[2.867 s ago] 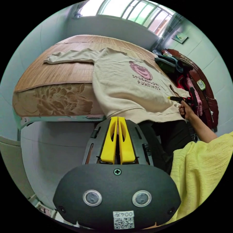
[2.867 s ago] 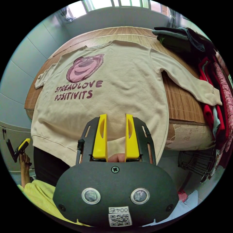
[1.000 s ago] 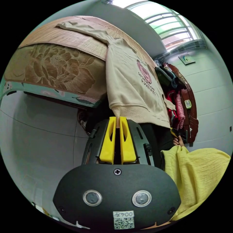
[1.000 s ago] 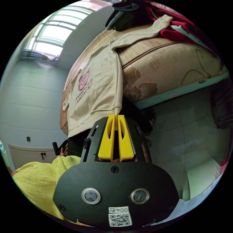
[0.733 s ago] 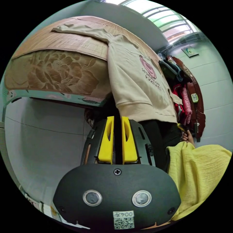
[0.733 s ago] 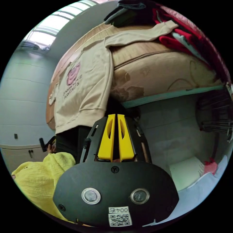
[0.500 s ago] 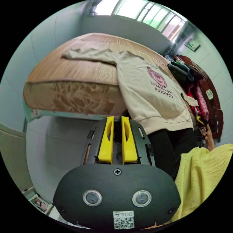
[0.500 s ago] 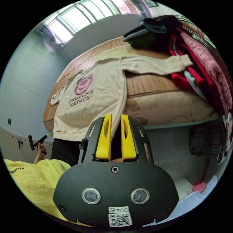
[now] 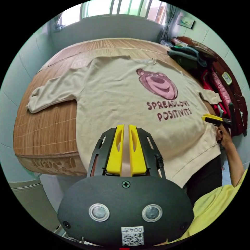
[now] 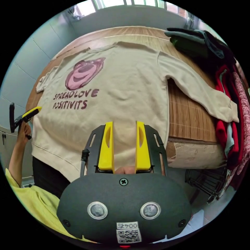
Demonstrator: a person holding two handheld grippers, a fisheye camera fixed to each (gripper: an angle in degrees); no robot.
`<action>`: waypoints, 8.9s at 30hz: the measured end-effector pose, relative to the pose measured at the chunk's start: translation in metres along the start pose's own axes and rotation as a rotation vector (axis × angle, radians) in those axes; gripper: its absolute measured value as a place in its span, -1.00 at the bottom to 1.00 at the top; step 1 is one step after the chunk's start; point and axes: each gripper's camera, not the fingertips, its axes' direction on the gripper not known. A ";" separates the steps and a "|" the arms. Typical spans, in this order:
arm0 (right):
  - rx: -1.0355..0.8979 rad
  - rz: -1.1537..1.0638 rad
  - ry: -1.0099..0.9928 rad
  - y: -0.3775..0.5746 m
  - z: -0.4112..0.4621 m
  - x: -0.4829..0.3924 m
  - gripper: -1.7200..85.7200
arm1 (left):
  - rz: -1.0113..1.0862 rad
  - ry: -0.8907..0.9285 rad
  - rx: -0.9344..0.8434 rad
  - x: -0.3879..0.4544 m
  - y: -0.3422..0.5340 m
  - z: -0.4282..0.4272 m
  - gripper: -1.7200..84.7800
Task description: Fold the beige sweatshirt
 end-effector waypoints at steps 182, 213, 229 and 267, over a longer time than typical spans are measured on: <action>0.262 -0.134 0.016 -0.204 0.000 0.030 -0.78 | -0.176 0.033 0.251 -0.082 -0.147 0.160 -0.93; 0.145 -0.211 0.026 -0.252 0.048 0.009 -0.77 | -0.174 0.026 0.251 -0.078 -0.148 0.163 -0.94; 0.209 -0.190 -0.056 -0.259 0.036 0.015 -0.77 | -0.173 0.023 0.252 -0.072 -0.154 0.167 -0.94; 0.161 -0.098 -0.080 -0.099 0.007 -0.003 -0.74 | 0.046 -0.292 0.133 0.026 -0.233 0.164 -0.95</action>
